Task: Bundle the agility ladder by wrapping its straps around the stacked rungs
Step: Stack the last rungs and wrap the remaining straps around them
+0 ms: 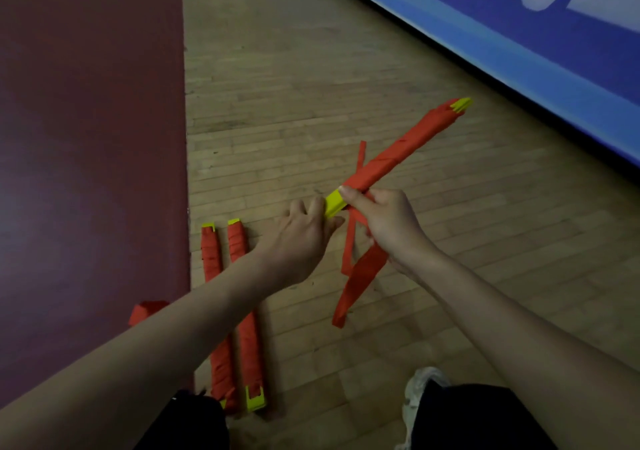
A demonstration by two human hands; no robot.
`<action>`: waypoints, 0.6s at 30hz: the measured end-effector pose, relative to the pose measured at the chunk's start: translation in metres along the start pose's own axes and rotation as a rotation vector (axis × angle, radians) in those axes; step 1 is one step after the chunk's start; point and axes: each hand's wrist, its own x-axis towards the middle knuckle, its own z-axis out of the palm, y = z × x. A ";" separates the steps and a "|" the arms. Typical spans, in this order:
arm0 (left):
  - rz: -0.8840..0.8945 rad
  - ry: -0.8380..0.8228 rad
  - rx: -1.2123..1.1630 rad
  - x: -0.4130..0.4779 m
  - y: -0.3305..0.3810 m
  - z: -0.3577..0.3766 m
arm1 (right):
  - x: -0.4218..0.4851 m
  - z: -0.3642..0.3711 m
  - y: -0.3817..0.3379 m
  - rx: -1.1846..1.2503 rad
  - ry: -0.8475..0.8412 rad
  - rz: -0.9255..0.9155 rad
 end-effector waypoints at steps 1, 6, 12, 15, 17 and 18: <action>0.007 0.007 0.024 0.000 0.000 0.000 | 0.002 -0.001 -0.001 0.091 -0.015 0.049; 0.000 -0.040 -0.237 0.008 -0.004 -0.015 | 0.008 -0.012 -0.004 0.475 -0.122 0.224; -0.172 -0.470 -1.020 0.007 -0.019 -0.043 | 0.006 -0.027 -0.008 0.560 -0.271 0.199; -0.246 -0.783 -1.265 0.002 -0.025 -0.048 | 0.003 -0.029 -0.012 0.582 -0.326 0.137; -0.228 -0.856 -1.351 0.000 -0.029 -0.049 | 0.004 -0.031 -0.013 0.581 -0.345 0.113; -0.224 -0.867 -1.378 0.000 -0.030 -0.048 | 0.004 -0.032 -0.013 0.551 -0.349 0.105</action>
